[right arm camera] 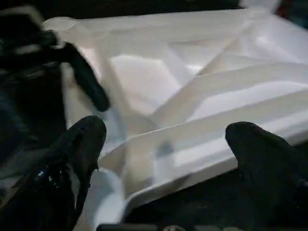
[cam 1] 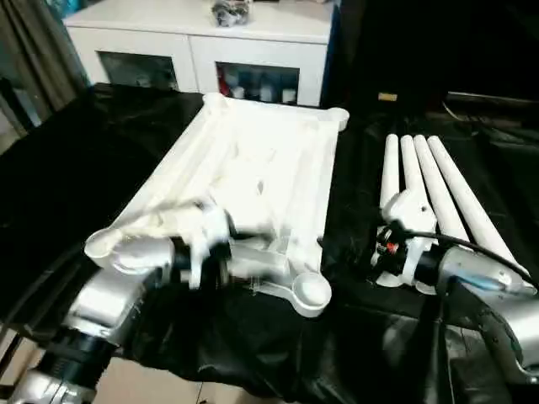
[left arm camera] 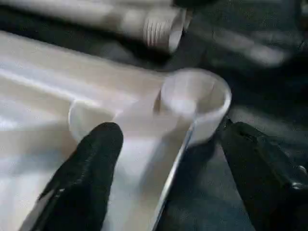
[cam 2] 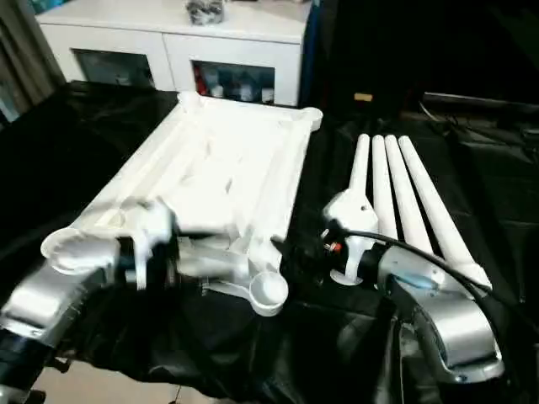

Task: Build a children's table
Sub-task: Move to table, then move table base

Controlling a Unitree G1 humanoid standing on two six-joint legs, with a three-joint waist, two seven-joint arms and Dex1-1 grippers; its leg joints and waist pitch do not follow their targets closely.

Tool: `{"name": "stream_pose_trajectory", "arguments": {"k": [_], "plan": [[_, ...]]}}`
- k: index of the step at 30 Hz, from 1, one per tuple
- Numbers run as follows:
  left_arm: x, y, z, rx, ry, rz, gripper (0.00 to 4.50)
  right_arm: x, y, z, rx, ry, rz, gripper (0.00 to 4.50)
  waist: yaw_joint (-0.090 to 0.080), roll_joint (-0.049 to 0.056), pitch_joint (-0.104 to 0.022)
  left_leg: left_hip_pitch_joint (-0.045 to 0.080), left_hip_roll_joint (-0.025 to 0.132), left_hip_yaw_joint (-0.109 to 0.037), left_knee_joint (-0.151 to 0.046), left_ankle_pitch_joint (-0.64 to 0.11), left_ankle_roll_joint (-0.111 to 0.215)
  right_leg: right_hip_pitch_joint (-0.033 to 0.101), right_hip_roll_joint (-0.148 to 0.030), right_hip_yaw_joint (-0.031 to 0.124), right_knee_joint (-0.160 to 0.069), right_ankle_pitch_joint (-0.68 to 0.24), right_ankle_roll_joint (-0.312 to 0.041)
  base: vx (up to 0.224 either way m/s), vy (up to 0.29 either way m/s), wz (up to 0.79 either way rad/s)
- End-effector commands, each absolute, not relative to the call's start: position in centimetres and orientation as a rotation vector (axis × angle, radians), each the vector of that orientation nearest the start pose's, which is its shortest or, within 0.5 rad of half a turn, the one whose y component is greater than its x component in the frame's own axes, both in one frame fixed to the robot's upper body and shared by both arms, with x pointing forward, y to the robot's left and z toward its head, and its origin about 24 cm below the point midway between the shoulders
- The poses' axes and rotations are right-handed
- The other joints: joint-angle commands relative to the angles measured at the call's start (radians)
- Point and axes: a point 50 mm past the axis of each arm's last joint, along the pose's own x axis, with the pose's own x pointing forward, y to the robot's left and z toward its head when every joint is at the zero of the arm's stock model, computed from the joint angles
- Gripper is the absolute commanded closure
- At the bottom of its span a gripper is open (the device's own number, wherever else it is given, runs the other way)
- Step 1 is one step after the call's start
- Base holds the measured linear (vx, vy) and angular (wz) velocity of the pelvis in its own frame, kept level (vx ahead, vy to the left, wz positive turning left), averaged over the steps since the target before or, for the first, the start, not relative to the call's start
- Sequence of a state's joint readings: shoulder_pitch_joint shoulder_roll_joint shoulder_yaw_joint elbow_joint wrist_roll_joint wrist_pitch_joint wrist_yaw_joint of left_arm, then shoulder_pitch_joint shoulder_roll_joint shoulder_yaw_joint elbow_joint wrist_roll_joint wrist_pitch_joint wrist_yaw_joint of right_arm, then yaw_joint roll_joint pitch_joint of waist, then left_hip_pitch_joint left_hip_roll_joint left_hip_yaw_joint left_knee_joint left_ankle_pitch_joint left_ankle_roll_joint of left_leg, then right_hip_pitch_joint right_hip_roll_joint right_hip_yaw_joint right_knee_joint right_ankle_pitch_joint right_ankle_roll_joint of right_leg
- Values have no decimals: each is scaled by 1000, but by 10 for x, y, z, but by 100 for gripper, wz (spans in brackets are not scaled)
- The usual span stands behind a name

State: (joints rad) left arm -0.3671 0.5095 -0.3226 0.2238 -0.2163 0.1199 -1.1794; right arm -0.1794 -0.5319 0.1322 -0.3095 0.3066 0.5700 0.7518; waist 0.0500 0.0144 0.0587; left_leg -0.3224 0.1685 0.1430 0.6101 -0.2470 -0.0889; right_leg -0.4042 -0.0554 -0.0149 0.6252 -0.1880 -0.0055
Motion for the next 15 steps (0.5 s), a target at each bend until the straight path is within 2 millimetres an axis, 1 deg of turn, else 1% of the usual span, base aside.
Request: {"name": "stream_pose_trajectory", "arguments": {"k": [1,2,3,4,6,7,8,9,10,11,12,13,14,15], "plan": [[277,147,59,363,335,-1431,118,249,-150,102,-255,294,996,0,5,-6,-61,-22,32,0,-73,-58,31,61,-59,40,-75,-174,-194,0,0,0],[278,149,59,363,342,-1442,118,247,-149,100,-267,307,1010,0,8,-1,-61,-20,34,0,-73,-57,32,58,-60,40,-74,-160,-203,0,0,0],[278,150,59,364,343,-1449,143,246,-148,99,-274,314,1018,0,9,-2,-62,-19,35,1,-73,-54,31,58,-60,40,-71,-142,-212,0,0,0],[279,152,59,365,349,-1451,143,245,-148,98,-279,329,1027,0,9,-3,-63,-20,35,1,-72,-55,31,59,-60,40,-70,-134,-217,0,0,0],[280,155,59,374,375,-1456,157,241,-148,96,-292,348,1053,0,12,-4,-61,-22,36,1,-73,-58,30,61,-63,40,-70,-134,-223,0,0,0],[282,156,58,392,380,-1453,169,240,-148,95,-300,355,1059,0,14,-4,-60,-22,36,2,-73,-61,29,60,-62,40,-72,-142,-222,0,0,0],[283,157,58,406,379,-1457,169,239,-148,95,-302,360,1063,0,15,-2,-61,-20,37,3,-73,-66,28,60,-63,40,-71,-143,-222,0,0,0],[285,157,58,413,376,-1456,192,238,-148,94,-311,362,1065,0,17,0,-60,-20,37,4,-72,-71,29,58,-62,40,-73,-150,-219,0,0,0],[288,156,58,425,367,-1444,197,238,-149,94,-316,368,1068,0,17,-2,-61,-22,38,3,-74,-68,22,62,-64,40,-71,-151,-219,0,0,0],[290,155,58,432,366,-1450,201,237,-149,94,-331,370,1067,0,17,1,-60,-23,37,3,-74,-70,19,61,-63,39,-73,-156,-217,0,0,0],[291,155,57,430,370,-1455,201,237,-149,94,-333,370,1067,0,17,1,-61,-20,37,3,-73,-73,14,61,-63,40,-74,-158,-214,0,0,0],[292,155,58,439,369,-1453,207,237,-148,94,-338,365,1065,0,17,2,-61,-21,38,3,-74,-71,10,62,-64,40,-72,-148,-217,0,0,0],[292,155,58,439,369,-1453,217,237,-148,94,-338,365,1065,0,17,0,-63,-22,39,2,-73,-66,8,64,-65,40,-69,-130,-222,0,0,0],[294,154,58,444,369,-1452,239,237,-148,94,-337,368,1067,0,17,-1,-62,-23,38,2,-73,-63,9,64,-65,40,-69,-125,-222,0,0,0]]}}
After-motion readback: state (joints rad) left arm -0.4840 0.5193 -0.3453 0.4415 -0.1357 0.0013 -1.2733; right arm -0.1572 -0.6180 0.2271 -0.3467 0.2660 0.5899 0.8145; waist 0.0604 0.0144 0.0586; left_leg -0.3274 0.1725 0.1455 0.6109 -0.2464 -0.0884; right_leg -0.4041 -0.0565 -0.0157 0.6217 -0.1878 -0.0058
